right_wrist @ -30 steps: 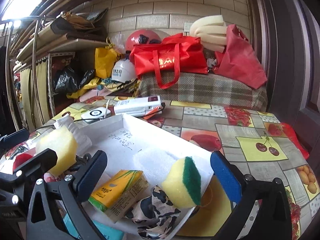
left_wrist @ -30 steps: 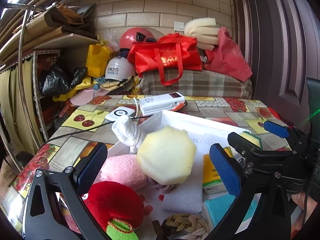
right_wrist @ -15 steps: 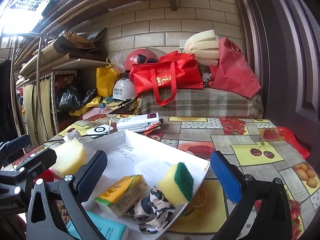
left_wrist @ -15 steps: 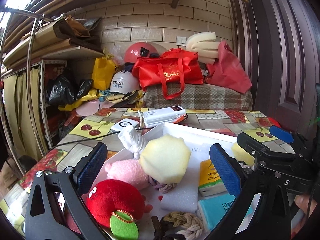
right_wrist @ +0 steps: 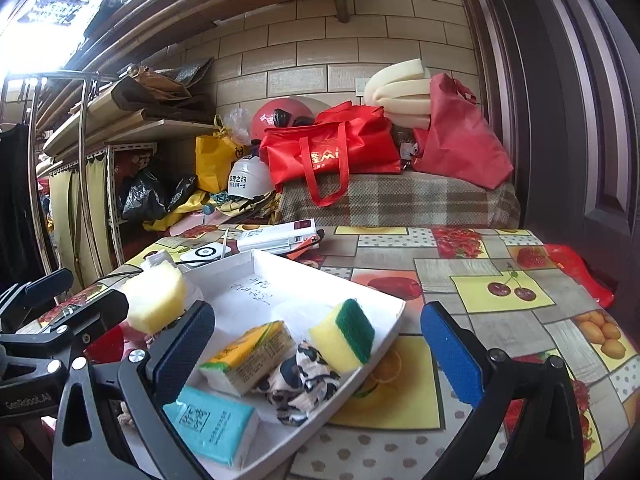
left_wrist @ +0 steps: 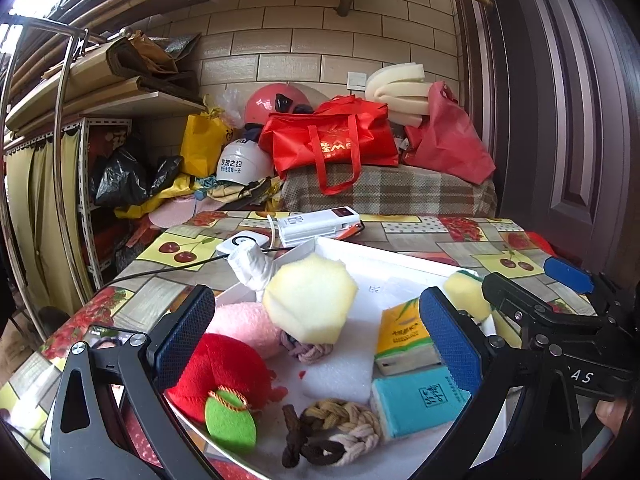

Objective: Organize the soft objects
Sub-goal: 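Lift both open tools away from the white box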

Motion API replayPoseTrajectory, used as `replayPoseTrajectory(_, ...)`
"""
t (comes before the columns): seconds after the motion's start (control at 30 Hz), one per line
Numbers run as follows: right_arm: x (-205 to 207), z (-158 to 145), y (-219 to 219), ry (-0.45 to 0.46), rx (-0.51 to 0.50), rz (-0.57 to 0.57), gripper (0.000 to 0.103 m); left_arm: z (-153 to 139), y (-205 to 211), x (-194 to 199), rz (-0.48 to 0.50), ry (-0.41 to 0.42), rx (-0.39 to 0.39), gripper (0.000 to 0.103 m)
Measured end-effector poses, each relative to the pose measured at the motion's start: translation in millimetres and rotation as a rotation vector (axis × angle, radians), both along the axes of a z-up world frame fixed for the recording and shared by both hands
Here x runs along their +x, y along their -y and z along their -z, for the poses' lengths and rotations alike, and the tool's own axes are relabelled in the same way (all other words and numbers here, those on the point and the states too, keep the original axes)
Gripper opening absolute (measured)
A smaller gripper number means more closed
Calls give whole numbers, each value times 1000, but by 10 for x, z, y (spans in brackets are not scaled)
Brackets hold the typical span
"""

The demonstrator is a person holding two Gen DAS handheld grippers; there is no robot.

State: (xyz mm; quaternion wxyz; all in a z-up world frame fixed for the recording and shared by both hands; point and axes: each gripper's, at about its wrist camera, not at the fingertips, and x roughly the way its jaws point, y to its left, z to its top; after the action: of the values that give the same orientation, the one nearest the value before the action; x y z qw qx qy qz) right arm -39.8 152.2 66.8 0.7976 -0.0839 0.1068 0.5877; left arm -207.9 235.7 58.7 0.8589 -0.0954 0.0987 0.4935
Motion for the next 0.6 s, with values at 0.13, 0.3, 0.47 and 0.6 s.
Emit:
replayPoseTrajectory(0.13,-1,-2,169,-2,18,19,103,11,92,-8,-2,3,-5,103)
replayPoseTrajectory(0.3,23,3,377,-11,22,9,103,13,160,-37,-2,11,-15,103)
replayPoseTrajectory(0.47,106,8,581,-47,20,5,103,26,249,-5,2,-14,-33,103)
replayPoseTrajectory(0.6,172,16,738,-74,23,22,103,33,361,30,19,-35,-27,103)
